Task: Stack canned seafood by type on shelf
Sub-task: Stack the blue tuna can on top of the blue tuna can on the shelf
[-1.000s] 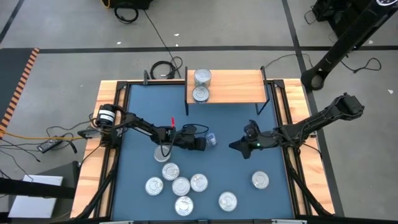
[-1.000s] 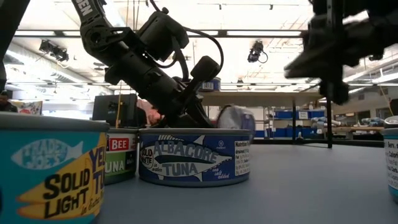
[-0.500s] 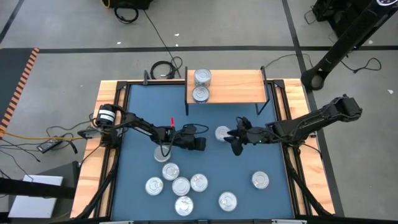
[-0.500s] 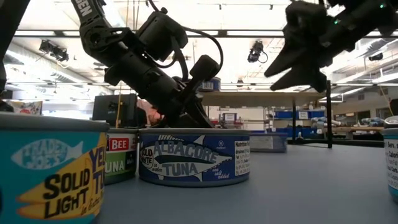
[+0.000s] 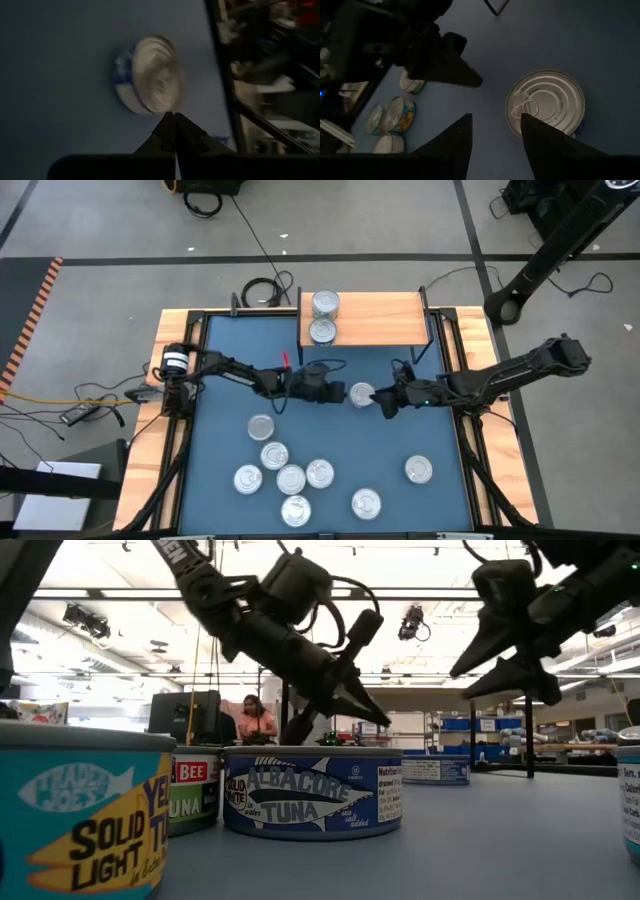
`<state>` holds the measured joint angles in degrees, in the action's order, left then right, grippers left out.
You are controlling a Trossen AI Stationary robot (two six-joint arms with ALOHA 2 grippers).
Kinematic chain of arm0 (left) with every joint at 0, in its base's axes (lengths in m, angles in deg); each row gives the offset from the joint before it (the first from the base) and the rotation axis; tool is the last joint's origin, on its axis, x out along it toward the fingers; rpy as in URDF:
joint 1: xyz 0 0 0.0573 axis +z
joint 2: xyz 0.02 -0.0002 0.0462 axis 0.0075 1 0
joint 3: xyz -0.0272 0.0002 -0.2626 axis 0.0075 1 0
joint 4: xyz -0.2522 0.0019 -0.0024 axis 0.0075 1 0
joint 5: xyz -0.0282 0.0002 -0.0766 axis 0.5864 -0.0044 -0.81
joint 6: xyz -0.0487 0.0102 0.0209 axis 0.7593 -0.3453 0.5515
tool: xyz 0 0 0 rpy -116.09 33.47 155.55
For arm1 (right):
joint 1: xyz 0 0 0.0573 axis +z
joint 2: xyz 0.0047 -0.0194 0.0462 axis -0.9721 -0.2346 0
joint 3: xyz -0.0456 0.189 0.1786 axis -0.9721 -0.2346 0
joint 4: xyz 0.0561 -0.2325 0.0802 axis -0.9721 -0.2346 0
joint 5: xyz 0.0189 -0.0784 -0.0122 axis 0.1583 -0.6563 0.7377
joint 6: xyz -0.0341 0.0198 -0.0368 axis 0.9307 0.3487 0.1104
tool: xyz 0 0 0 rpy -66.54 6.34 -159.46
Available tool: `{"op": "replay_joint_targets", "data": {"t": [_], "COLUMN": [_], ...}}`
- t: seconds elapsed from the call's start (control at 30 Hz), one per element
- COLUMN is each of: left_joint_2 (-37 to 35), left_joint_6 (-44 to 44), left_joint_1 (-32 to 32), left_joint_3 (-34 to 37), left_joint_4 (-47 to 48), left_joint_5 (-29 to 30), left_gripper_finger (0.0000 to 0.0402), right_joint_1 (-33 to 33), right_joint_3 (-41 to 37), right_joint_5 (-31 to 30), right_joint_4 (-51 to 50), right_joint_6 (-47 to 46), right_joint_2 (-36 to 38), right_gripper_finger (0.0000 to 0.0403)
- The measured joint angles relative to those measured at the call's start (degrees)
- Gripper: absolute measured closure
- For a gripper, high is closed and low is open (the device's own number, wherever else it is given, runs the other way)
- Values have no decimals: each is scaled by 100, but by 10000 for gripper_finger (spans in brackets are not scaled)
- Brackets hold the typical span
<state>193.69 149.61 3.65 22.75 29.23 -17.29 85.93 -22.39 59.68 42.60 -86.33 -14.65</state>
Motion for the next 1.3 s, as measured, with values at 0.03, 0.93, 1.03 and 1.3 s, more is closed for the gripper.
{"op": "replay_joint_targets", "data": {"t": [0.03,0.93,1.03,1.3], "left_joint_2": [4,850,850,850], "left_joint_6": [-18,471,403,355], "left_joint_1": [20,-136,-173,-325], "left_joint_3": [-68,-792,-794,-797], "left_joint_4": [171,403,435,532], "left_joint_5": [82,603,640,551], "left_gripper_finger": [401,401,401,401], "right_joint_1": [0,212,212,118], "right_joint_3": [-44,-120,-120,-120], "right_joint_5": [-2,3,3,-71], "right_joint_4": [-31,-748,-796,-1596], "right_joint_6": [-8,140,117,-481], "right_joint_2": [97,635,633,413], "right_gripper_finger": [229,232,232,232]}}
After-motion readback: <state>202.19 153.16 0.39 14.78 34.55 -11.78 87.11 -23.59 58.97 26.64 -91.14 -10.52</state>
